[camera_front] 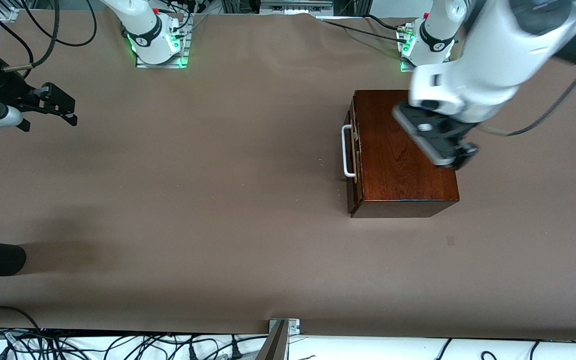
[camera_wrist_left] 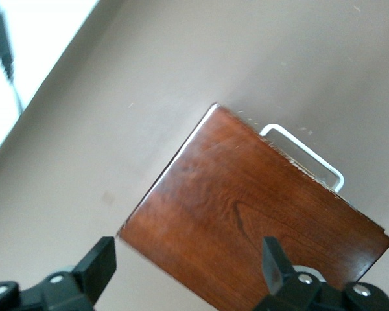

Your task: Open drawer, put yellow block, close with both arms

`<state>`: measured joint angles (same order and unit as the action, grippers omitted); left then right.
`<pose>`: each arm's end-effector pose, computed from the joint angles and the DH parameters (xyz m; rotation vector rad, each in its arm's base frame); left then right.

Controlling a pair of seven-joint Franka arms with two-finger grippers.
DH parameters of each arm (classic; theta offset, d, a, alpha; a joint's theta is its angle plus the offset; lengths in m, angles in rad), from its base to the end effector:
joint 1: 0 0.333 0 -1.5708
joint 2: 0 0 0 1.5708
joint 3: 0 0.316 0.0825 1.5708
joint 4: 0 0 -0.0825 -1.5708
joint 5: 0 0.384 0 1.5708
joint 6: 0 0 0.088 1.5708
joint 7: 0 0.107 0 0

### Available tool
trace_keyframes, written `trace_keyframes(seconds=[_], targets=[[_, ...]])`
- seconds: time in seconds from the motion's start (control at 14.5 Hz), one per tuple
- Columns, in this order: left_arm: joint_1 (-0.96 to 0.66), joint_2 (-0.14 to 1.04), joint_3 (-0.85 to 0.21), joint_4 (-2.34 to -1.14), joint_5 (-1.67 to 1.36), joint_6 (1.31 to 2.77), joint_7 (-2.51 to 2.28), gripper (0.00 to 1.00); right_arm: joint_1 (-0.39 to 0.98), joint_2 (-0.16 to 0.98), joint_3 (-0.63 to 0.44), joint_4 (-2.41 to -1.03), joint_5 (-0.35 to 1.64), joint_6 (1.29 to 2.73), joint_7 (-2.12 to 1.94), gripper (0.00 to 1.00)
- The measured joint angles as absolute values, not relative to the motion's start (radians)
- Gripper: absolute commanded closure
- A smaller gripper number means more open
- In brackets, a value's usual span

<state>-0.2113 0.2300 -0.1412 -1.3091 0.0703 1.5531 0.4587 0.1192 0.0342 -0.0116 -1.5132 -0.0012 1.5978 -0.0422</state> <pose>0.5906 -0.1972 0.6120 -2.8543 1.2160 -0.0218 0.5652 0.0611 0.6350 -3.1317 -0.2350 -0.0792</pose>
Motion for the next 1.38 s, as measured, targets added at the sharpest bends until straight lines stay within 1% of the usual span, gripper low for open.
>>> trace_keyframes(seconds=[0.28,0.55,0.69,1.03,1.38], targets=[[-0.208,0.109,-0.046,-1.422,0.042,1.578,0.125,0.0,0.119,0.034,-0.012,-1.513,-0.001,1.598,-0.042,0.0],[-0.202,-0.037,0.037,-1.614,0.029,1.67,0.061,0.0,0.119,0.034,-0.013,-1.513,-0.001,1.598,-0.042,0.0],[-0.181,-0.063,0.068,-1.664,-0.039,1.677,0.063,0.0,0.119,0.033,-0.013,-1.513,-0.001,1.598,-0.042,0.0],[-0.155,-0.037,0.068,-1.677,-0.073,1.668,0.074,0.0,0.119,0.033,-0.013,-1.511,-0.001,1.599,-0.042,0.0],[-0.151,-0.037,0.07,-1.669,-0.004,1.666,0.073,0.0,0.119,0.033,-0.013,-1.511,-0.001,1.599,-0.042,0.0]])
